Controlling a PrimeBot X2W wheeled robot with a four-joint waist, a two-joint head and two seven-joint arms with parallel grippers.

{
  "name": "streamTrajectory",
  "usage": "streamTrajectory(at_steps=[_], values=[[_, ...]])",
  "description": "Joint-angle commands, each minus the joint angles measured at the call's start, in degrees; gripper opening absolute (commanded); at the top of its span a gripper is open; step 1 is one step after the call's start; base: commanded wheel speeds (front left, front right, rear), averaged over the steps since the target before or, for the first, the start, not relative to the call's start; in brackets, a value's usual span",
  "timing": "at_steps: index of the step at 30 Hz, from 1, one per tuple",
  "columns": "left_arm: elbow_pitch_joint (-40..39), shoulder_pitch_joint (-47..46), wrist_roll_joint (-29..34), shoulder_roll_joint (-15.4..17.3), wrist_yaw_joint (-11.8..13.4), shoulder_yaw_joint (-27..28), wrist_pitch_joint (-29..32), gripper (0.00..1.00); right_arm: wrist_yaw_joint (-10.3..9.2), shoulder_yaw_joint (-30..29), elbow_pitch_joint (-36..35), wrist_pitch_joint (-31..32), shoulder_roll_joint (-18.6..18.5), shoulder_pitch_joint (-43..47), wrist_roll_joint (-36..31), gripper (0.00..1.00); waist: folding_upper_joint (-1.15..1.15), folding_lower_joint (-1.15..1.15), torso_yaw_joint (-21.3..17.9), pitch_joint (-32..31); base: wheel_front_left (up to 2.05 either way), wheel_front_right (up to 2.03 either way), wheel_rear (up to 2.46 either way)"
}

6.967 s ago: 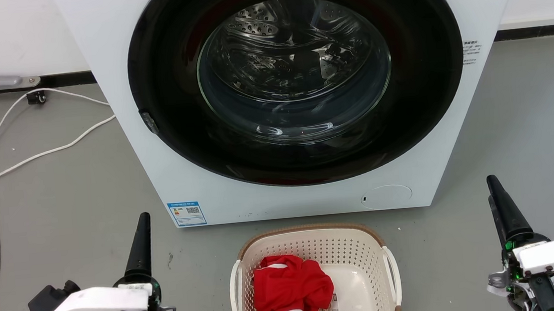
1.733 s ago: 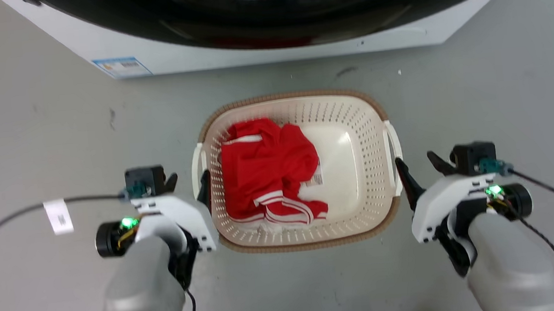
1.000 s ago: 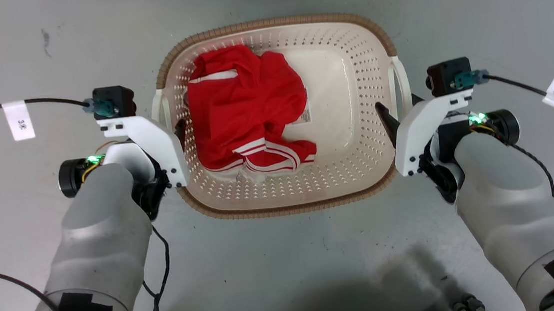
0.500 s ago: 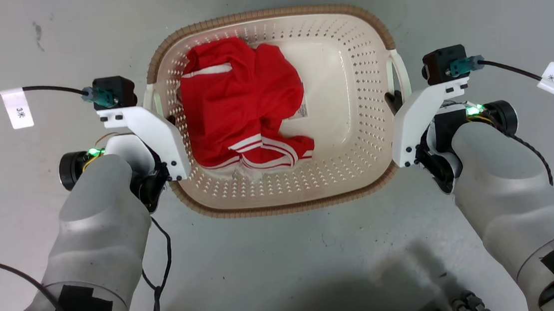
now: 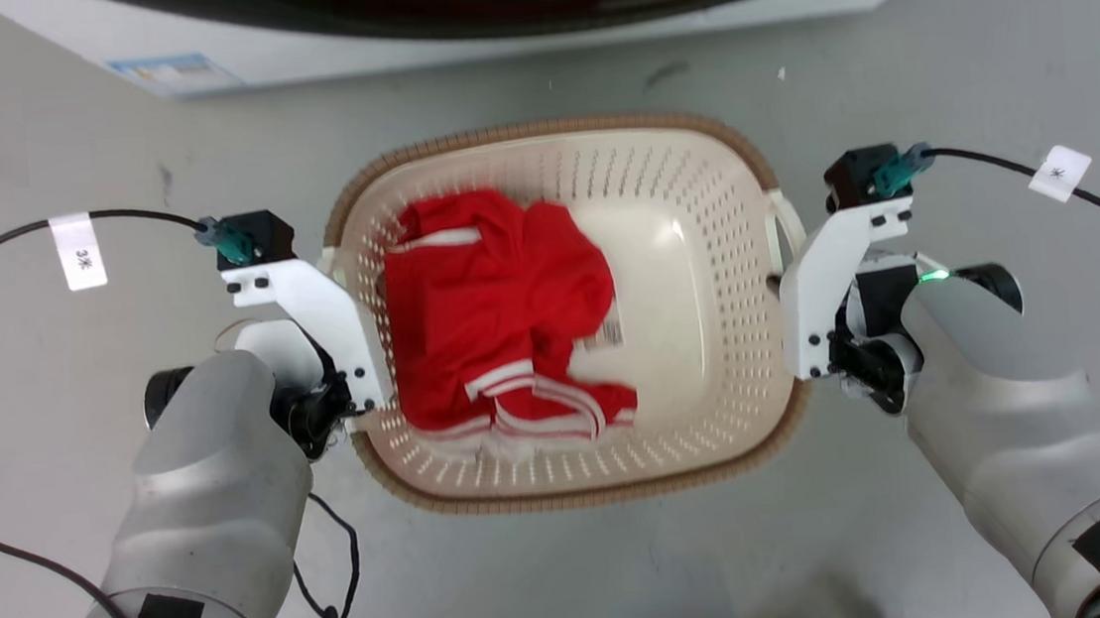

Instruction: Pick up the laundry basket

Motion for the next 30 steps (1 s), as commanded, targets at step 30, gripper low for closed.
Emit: streamTrajectory(at_steps=[30], values=[[1.98, 5.94, -6.33, -0.67, 0.09, -4.60, 12.59, 0.00, 0.18, 2.40, 2.78, 21.23, -0.44, 5.08, 8.26, 0.00, 0.00, 0.00, 1.50, -32.00, 0.00, 0.00, 0.00]])
